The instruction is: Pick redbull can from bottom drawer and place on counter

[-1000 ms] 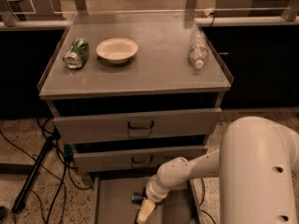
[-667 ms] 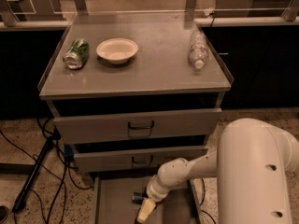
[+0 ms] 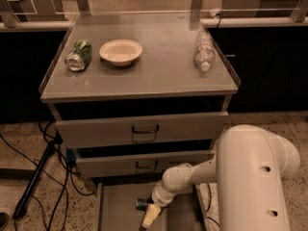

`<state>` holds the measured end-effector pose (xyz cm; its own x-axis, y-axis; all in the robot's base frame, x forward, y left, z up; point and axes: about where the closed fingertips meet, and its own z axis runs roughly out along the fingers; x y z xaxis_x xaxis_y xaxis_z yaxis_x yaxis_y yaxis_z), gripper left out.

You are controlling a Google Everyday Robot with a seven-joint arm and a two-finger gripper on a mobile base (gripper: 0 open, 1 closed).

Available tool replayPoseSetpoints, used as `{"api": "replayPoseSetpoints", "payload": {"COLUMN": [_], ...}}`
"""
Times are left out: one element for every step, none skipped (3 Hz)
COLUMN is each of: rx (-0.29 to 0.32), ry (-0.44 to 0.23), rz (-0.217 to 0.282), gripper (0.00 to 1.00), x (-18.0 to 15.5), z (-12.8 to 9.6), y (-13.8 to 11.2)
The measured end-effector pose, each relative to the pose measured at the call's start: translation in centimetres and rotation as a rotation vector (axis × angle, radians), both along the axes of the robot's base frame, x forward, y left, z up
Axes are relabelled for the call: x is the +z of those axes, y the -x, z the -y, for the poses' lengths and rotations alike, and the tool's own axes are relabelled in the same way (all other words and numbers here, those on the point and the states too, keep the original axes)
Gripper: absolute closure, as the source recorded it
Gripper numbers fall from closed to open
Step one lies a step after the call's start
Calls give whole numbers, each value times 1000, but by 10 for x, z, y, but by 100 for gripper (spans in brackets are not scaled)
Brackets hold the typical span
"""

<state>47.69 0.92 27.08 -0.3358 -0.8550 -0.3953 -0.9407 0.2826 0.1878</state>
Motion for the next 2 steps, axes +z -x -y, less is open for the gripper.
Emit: {"api": "replayPoseSetpoints", "payload": {"rx": [12, 6], "ry": [20, 0], "rz": [15, 15], "gripper": [0, 0], "x": [-1, -11], "z": [-2, -11], "y": [2, 9]}}
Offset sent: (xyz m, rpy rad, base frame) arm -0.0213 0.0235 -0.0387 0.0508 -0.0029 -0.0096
